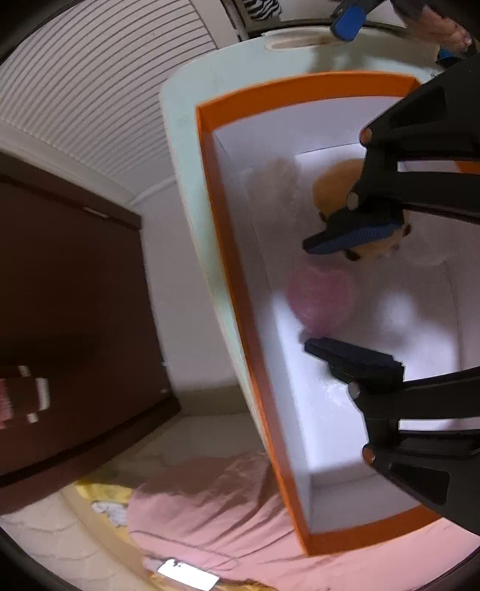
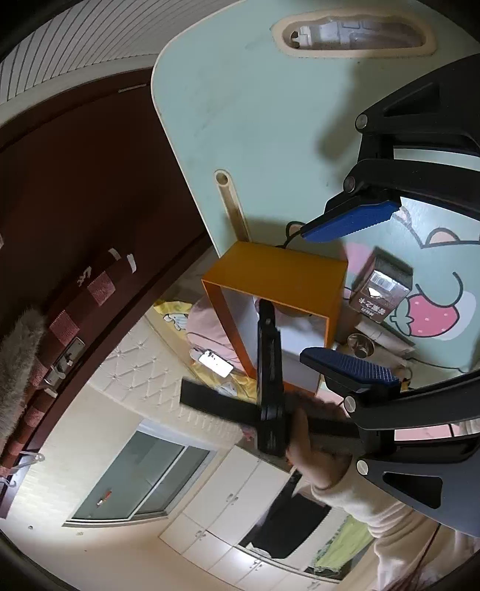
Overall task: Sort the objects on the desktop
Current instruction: 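Reach the left gripper into the box and grasp the pink heart, then lift the pink heart out with the left gripper and release on table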
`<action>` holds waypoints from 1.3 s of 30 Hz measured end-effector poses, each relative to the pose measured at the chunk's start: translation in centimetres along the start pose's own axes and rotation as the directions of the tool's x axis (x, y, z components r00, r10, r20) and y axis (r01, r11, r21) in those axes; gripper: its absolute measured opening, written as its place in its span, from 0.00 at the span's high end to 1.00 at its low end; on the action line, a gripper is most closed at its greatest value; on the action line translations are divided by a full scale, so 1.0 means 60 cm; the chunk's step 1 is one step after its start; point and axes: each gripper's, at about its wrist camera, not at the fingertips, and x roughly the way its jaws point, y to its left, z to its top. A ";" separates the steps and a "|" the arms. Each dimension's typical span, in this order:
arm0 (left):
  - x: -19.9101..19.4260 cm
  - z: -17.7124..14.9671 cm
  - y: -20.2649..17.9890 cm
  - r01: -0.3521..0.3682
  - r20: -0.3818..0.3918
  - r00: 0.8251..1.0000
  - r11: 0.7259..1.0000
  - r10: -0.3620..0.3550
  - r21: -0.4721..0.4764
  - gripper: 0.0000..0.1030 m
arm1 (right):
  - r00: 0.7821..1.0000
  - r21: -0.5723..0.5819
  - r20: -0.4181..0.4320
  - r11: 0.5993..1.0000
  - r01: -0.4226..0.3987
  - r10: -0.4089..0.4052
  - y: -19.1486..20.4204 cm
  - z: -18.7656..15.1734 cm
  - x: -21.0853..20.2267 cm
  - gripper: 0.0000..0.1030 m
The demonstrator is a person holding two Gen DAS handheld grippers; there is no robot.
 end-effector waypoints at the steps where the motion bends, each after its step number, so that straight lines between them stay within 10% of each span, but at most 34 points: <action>1: -0.001 -0.002 -0.002 -0.004 0.006 1.000 1.000 0.004 0.007 0.66 | 1.000 0.004 0.001 1.000 -0.001 0.001 -0.002 0.000 -0.002 0.41; 22: -0.206 -0.156 0.019 0.190 0.243 0.954 0.981 -0.174 -0.043 0.66 | 0.998 -0.058 -0.053 0.998 0.016 -0.019 0.035 -0.008 0.023 0.41; 31: -0.129 -0.294 0.005 0.283 0.248 0.934 0.957 -0.259 -0.069 0.66 | 0.995 -0.113 -0.090 0.993 0.030 -0.041 0.070 -0.006 0.039 0.41; 39: -0.098 -0.313 -0.003 0.184 0.293 0.945 0.977 -0.146 -0.106 0.65 | 0.944 -0.224 -0.289 0.970 0.092 -0.156 0.152 0.063 0.111 0.41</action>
